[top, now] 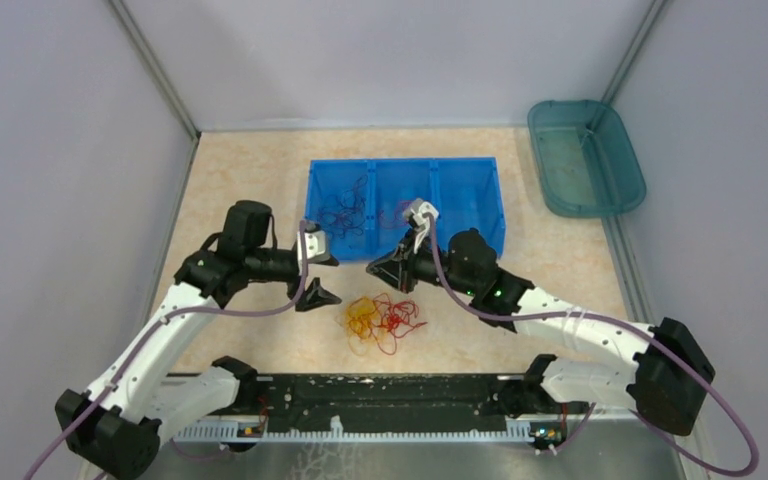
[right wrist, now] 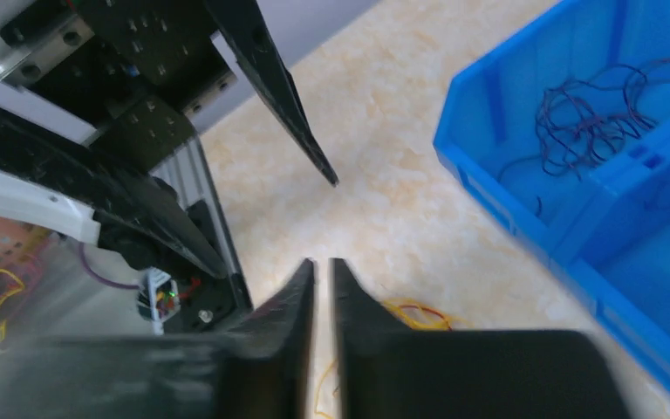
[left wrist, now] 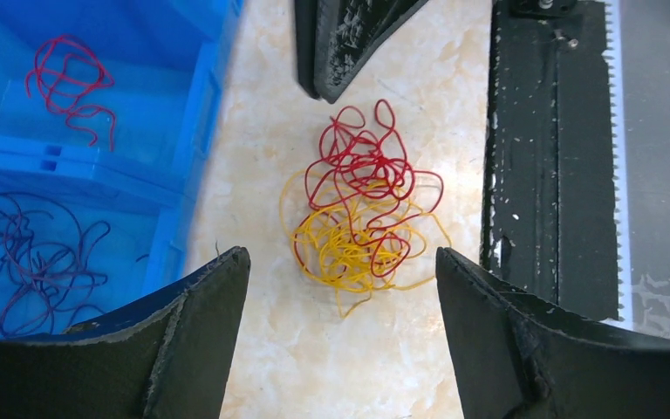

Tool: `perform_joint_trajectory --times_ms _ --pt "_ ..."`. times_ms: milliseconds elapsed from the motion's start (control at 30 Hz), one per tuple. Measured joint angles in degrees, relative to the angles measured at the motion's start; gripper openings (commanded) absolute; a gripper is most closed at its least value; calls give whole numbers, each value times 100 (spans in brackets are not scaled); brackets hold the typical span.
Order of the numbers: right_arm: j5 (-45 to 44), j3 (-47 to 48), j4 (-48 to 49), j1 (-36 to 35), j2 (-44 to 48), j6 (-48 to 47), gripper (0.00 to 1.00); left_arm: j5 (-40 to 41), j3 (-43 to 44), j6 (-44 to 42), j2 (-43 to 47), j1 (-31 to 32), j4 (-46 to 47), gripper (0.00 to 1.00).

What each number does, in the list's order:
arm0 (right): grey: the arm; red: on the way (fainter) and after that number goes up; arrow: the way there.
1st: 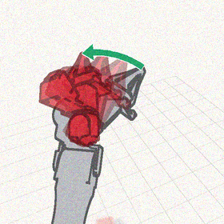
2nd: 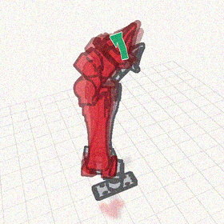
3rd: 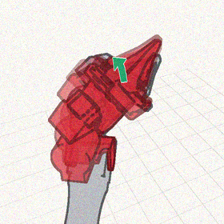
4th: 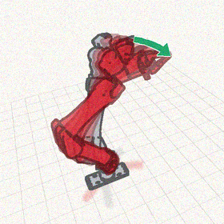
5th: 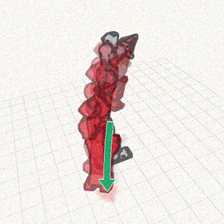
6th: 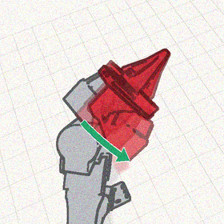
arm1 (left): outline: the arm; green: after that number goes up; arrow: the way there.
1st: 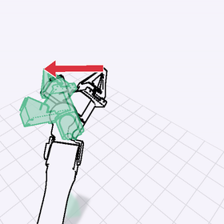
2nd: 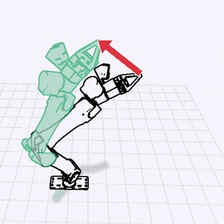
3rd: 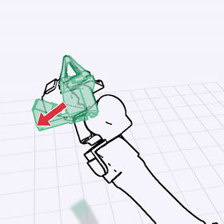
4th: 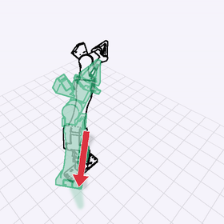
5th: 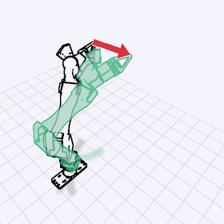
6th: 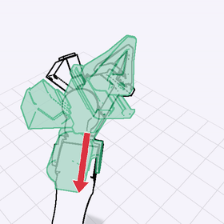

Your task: Untangle the cables

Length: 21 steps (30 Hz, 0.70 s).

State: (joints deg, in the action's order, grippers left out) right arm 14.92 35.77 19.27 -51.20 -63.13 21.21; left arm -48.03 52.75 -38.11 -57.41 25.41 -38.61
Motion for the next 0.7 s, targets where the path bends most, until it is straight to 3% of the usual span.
perform_joint_trajectory --times_ms 33,100,267,533,700 --pt "48 133 -9 0 22 -7 37 -57 -98 22 155 15 46 85" --pt "85 308 -59 0 50 -15 46 -116 -197 33 350 52 129 85" --pt "-33 341 -706 0 -66 -289 51 -131 -232 33 382 76 260 88" --pt "-175 -706 -1003 0 -715 -367 45 -131 -160 33 170 74 240 88" --pt "-177 -922 -892 0 -857 -356 25 -166 -57 35 146 74 223 88"
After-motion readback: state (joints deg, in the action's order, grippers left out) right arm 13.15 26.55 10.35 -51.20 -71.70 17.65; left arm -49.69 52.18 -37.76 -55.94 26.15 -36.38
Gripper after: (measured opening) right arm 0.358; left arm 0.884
